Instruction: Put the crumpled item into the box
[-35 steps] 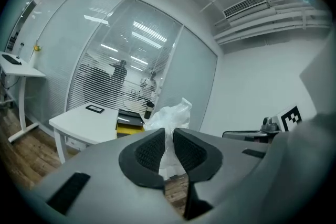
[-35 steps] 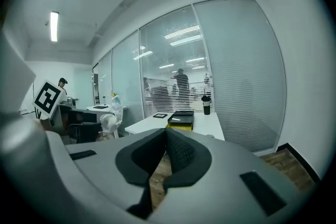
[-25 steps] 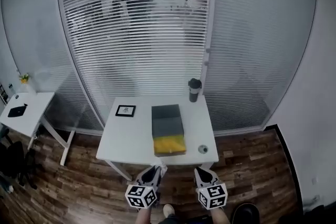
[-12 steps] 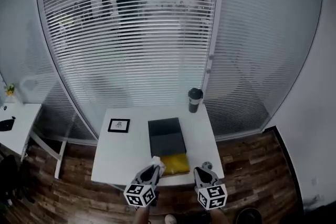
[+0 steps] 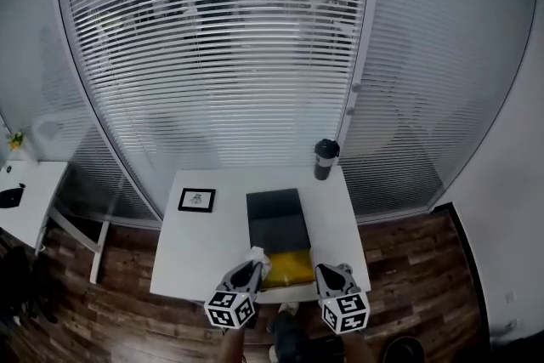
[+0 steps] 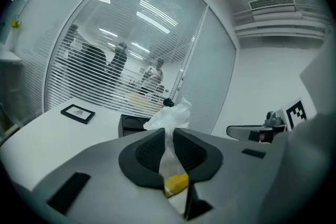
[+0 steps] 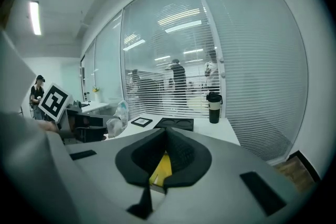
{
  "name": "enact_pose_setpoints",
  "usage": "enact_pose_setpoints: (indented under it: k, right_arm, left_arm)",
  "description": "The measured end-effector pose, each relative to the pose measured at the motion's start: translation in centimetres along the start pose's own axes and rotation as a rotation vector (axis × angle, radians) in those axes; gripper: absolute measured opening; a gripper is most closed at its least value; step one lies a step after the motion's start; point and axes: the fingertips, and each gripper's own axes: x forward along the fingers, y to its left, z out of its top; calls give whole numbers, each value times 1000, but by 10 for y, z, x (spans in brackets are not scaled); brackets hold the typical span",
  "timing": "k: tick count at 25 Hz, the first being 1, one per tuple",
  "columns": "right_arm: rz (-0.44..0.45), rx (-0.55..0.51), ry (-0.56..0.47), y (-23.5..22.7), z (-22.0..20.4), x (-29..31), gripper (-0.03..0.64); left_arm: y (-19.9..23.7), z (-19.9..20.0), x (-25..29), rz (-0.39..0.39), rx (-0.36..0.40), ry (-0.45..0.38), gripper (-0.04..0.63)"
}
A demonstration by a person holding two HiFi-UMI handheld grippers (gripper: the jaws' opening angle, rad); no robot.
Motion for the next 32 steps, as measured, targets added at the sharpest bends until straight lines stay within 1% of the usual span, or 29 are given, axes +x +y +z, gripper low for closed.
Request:
enact_pose_setpoints:
  k: [11,26,32]
  right_arm:
    - [-19,7,61,-35,-15,25,12]
    - [16,18,148,-39,-52,45,12]
    - [19,21,210,-41,-78,52,12]
  left_arm:
    - [1,-11,42,-15,-16,42,71]
    - [1,-49,53,-22,-1,141,71]
    - [4,-64,58,-31,28,190,71]
